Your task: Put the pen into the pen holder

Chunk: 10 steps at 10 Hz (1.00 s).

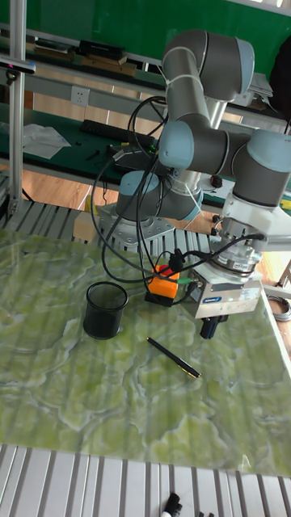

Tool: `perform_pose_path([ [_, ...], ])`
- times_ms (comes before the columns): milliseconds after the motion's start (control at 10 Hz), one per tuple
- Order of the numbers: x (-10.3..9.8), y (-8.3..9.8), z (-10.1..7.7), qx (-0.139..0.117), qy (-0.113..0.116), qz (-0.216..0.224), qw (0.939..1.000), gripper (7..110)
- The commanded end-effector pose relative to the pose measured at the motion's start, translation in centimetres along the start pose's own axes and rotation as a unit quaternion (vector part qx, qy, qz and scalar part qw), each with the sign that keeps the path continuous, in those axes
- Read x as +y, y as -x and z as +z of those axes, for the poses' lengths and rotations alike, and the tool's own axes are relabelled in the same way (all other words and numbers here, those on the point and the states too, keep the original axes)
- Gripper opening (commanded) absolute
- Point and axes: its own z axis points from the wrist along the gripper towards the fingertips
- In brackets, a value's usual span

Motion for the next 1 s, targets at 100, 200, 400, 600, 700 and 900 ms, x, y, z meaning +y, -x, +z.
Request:
perform_pose_path([
  [100,-0.5,2.0,-0.2,-0.042,-0.006,0.050,0.9979,7],
  [200,0.8,3.1,-0.4,-0.063,0.021,0.053,0.9964,7],
  [400,2.3,4.4,-0.7,-0.087,0.054,0.059,0.9930,7],
  [600,2.0,3.9,-0.6,-0.077,0.048,0.058,0.9942,7],
  [700,2.0,3.7,-0.5,-0.074,0.046,0.060,0.9944,7],
  [900,2.4,3.0,-0.5,-0.058,0.053,0.063,0.9949,7],
])
